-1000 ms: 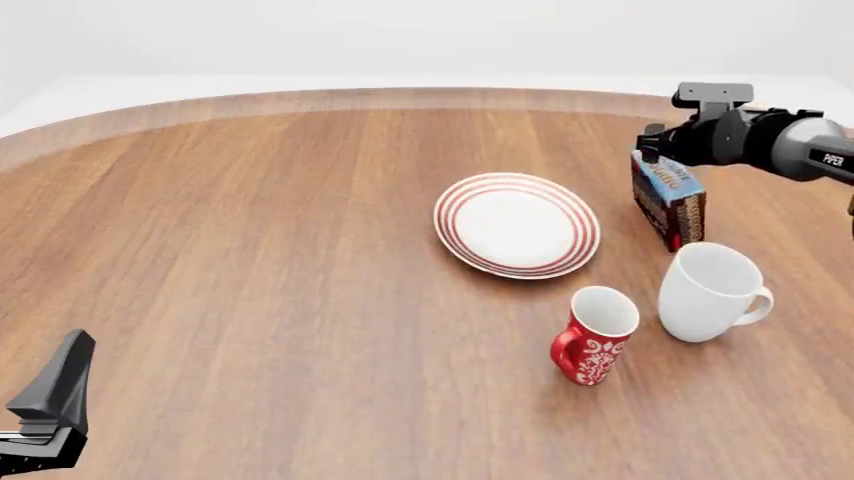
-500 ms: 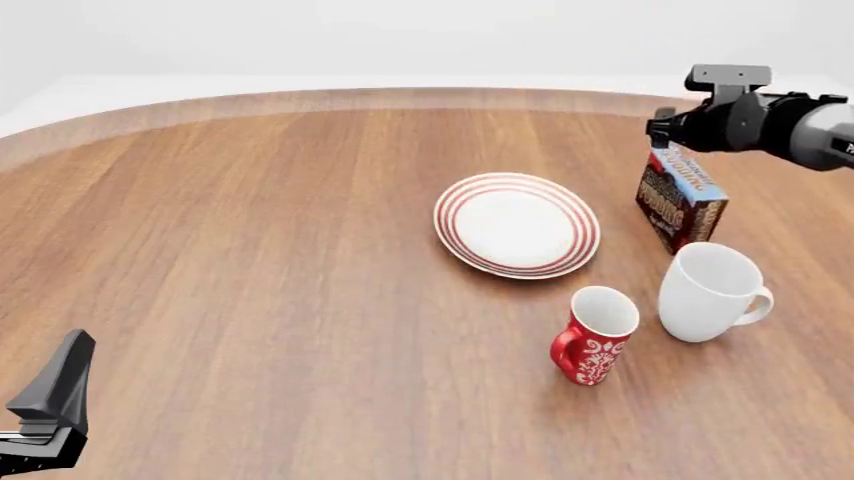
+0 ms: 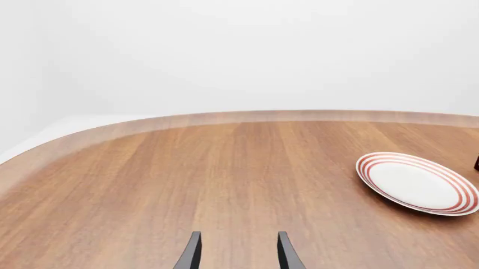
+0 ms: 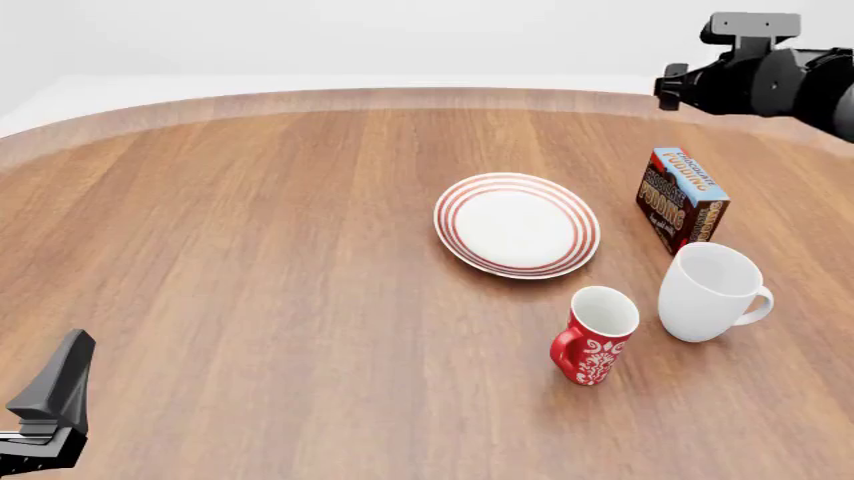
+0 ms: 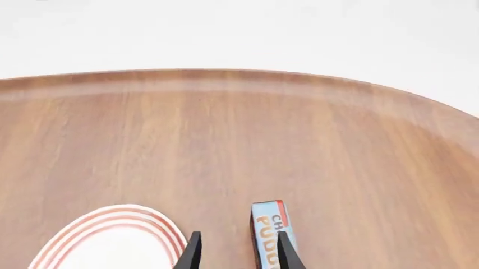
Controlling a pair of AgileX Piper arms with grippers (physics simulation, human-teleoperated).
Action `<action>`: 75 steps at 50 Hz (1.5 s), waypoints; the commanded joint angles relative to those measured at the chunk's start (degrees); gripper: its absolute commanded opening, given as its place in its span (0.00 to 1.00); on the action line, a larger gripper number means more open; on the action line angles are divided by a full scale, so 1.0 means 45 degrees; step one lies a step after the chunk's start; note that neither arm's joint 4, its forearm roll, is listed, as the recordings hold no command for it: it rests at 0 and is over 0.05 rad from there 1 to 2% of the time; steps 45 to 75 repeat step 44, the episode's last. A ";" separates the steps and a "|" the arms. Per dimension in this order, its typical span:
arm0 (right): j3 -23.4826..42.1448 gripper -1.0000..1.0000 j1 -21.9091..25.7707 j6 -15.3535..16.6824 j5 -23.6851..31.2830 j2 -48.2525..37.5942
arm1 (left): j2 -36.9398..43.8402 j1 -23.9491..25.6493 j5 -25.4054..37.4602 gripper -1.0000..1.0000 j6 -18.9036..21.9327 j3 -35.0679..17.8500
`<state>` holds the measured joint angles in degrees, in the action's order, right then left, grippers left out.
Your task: Put the chocolate pudding to the right of the plate.
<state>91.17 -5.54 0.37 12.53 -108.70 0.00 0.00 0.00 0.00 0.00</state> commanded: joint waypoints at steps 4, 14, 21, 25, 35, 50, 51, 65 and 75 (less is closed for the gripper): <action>-0.1525 1.00 0.0736 -0.0260 -0.0143 0.2434 | 0.0000 0.0000 0.0000 1.00 0.0000 0.0000; -0.2367 1.00 0.0792 -0.0324 -0.0234 0.3405 | 0.0000 0.0000 0.0000 1.00 0.0000 0.0000; -0.2421 1.00 0.0756 -0.0350 -0.0271 0.3467 | 0.0000 0.0000 0.0000 1.00 0.0000 0.0000; -0.2500 1.00 0.0792 -0.0346 -0.0352 0.3397 | 0.0000 0.0000 0.0000 1.00 0.0000 0.0000; -0.2506 1.00 0.0849 -0.0302 -0.0217 0.3589 | 0.0000 0.0000 0.0000 1.00 0.0000 0.0000; -0.2592 1.00 0.0851 -0.0261 -0.0283 0.3642 | 0.0000 0.0000 0.0000 1.00 0.0000 0.0000; -0.2592 1.00 0.0851 -0.0261 -0.0283 0.3642 | 0.0000 0.0000 0.0000 1.00 0.0000 0.0000; -0.2592 1.00 0.0851 -0.0261 -0.0283 0.3642 | 0.0000 0.0000 0.0000 1.00 0.0000 0.0000; -0.2592 1.00 0.0851 -0.0261 -0.0283 0.3642 | 0.0000 0.0000 0.0000 1.00 0.0000 0.0000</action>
